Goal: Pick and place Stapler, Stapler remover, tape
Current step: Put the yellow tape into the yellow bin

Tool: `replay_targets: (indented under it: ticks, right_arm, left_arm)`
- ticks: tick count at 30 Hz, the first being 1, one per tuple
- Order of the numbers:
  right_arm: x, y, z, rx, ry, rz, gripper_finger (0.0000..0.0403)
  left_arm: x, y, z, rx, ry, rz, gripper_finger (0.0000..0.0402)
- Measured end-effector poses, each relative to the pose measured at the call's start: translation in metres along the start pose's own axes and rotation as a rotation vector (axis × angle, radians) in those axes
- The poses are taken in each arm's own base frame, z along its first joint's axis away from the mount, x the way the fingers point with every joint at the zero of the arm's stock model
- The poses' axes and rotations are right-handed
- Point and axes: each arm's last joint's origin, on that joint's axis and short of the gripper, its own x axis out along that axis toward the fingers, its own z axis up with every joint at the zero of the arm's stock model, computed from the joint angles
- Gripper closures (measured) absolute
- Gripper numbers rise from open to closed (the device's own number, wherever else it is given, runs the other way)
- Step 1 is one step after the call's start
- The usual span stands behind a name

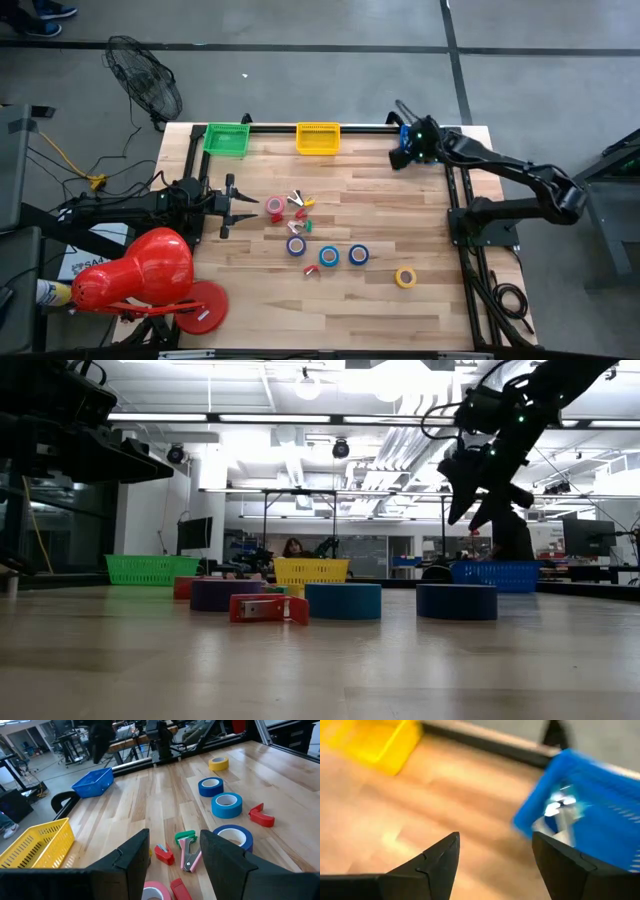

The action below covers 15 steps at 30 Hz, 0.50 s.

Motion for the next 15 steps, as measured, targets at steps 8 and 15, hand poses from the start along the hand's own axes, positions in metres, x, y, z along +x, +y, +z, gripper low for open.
replay_targets:
  ticks: [8,15]
  right_arm:
    - [-0.008,0.034,-0.031,-0.174,0.231,0.221,0.0163]
    - [-0.021,0.058,-0.064,-0.244,0.417,0.281,0.0163]
  left_arm:
    - [0.000,0.000,0.000,0.000,0.000,0.000,0.0229]
    - [0.000,0.000,0.000,0.000,0.000,0.000,0.0229]
